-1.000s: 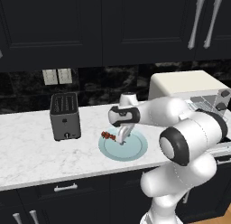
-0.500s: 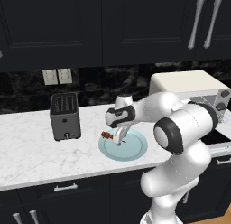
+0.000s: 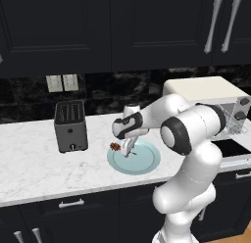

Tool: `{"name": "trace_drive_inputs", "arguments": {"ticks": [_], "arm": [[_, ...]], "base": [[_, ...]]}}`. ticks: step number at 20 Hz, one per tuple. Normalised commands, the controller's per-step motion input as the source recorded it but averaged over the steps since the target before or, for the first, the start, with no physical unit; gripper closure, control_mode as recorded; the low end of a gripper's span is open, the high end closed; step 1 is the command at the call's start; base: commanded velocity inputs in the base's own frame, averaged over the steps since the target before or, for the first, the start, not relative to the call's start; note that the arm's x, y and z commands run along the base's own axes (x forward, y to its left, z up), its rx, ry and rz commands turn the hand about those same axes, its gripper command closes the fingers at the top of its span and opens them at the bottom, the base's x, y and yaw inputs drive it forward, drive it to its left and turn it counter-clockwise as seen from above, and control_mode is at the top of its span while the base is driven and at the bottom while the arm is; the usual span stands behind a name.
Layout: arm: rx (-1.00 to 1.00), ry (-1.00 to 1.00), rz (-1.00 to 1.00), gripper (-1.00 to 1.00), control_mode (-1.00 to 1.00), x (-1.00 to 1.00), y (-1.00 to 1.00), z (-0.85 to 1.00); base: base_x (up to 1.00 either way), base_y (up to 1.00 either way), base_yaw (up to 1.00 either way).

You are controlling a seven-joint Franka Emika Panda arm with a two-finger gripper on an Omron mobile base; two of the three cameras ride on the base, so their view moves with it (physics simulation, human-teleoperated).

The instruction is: Pick up the kebab skewer and baguette bread, and place them inside the toaster oven. Close the toaster oven door and start by setting the timer.

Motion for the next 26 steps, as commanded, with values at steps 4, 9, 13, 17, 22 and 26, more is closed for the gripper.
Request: {"name": "trace_drive_inputs", "arguments": {"ticks": [4, 9, 13, 17, 22, 26], "arm": [[0.0, 0.0, 0.03, -1.0, -1.0, 0.22, 0.01, -0.21], [0.0, 0.0, 0.02, 1.0, -1.0, 0.02, 0.12, -0.13], [0.0, 0.0, 0.0, 1.0, -1.0, -0.09, 0.02, -0.01], [0.0, 0.0, 0.0, 1.0, -1.0, -0.45, -0.01, 0.0], [0.0, 0.0, 0.0, 1.0, -1.0, -0.75, -0.19, 0.31], [0.0, 0.0, 0.0, 1.0, -1.0, -0.83, -0.49, 0.62]], "base": [[0.0, 0.0, 0.0], [0.0, 0.0, 0.0], [0.0, 0.0, 0.0], [0.0, 0.0, 0.0], [0.0, 0.0, 0.0], [0.0, 0.0, 0.0]]}}
